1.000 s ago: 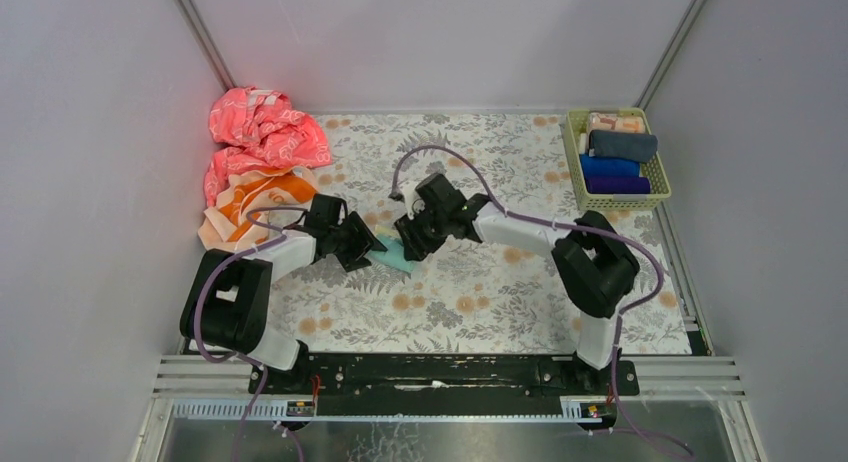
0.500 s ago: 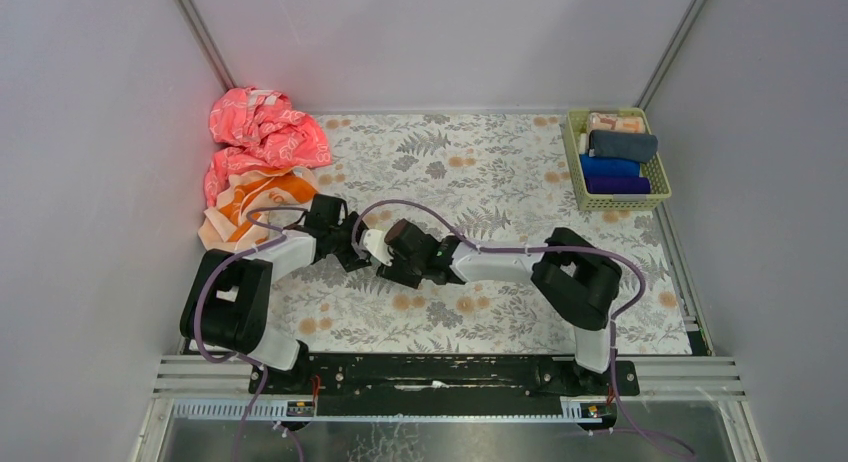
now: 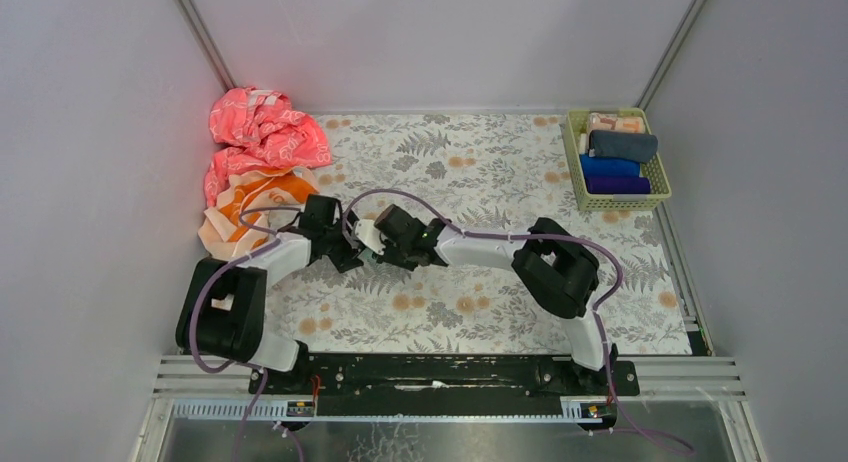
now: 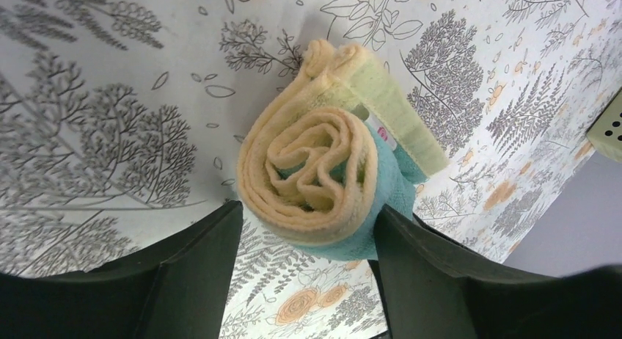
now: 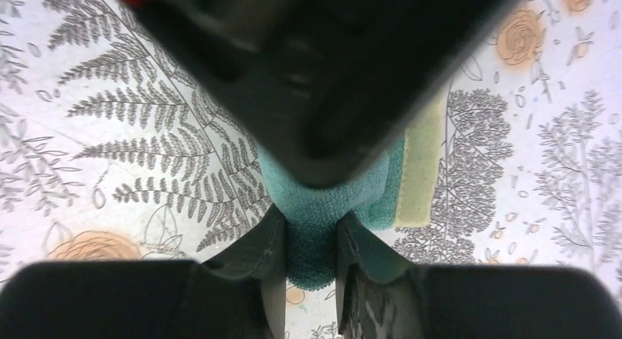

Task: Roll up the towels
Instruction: Roll the towel into the bin.

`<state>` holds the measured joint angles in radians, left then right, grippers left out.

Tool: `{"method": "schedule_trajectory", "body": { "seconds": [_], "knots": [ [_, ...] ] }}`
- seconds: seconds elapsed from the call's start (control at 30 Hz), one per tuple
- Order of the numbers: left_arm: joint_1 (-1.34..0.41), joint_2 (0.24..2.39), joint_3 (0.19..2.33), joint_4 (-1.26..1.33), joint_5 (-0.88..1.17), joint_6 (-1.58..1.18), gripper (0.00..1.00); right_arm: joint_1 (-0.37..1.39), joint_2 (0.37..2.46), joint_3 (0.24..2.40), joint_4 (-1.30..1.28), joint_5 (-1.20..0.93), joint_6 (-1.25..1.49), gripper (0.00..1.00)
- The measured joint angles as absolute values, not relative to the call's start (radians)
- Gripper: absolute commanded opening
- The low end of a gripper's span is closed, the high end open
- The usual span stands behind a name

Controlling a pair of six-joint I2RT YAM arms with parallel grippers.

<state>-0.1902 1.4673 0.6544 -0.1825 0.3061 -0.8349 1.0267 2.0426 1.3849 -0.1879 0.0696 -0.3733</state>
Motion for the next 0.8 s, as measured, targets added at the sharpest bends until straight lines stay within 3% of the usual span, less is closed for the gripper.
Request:
{"method": "schedule_trajectory", "body": {
  "seconds": [0.37,0.8],
  "knots": [
    [-0.164,1.311,0.608,-0.264,0.267,-0.838,0.68,0.942,2.117,1.557,-0.428,-0.349,-0.187,0.15],
    [-0.163,1.308,0.593,-0.27,0.281,-0.838,0.68,0.767,2.258,1.602,-0.421,-0.859,0.094,0.16]
  ]
}}
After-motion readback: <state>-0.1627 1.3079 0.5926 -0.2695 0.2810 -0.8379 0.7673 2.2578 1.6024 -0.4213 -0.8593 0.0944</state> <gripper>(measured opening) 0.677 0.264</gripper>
